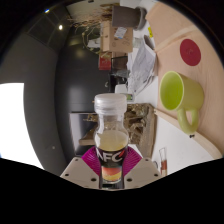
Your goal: Pour water
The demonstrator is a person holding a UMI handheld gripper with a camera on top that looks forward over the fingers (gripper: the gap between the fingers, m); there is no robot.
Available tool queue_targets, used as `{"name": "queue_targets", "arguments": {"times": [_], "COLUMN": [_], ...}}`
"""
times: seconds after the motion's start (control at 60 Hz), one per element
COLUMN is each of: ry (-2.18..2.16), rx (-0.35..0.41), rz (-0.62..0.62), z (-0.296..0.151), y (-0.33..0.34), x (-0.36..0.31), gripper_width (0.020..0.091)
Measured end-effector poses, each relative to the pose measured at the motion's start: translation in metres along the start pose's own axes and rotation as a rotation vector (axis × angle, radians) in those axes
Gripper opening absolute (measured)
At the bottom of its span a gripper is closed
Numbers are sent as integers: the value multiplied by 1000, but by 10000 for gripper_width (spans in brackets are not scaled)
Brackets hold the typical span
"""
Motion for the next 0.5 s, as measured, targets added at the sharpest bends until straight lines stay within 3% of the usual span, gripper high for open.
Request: {"name": "queue_targets", "arguments": {"times": [0.233,0.5], "ry": [-396,-442], "rx": [19,-3], "rz": [-37,-41], "z": [-16,-19], "y": [-11,-12], "x": [32,38], "gripper_width": [237,234]}}
Point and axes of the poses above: the point between the fingertips, and its own axes, seen from behind it with the camera up: x to the right, z down, y backward, against the way the camera looks, the point moved 9 cm from there along y, backward, against the way the camera looks, and after that the axes turned 13 degrees about y, right-handed, at the moved point
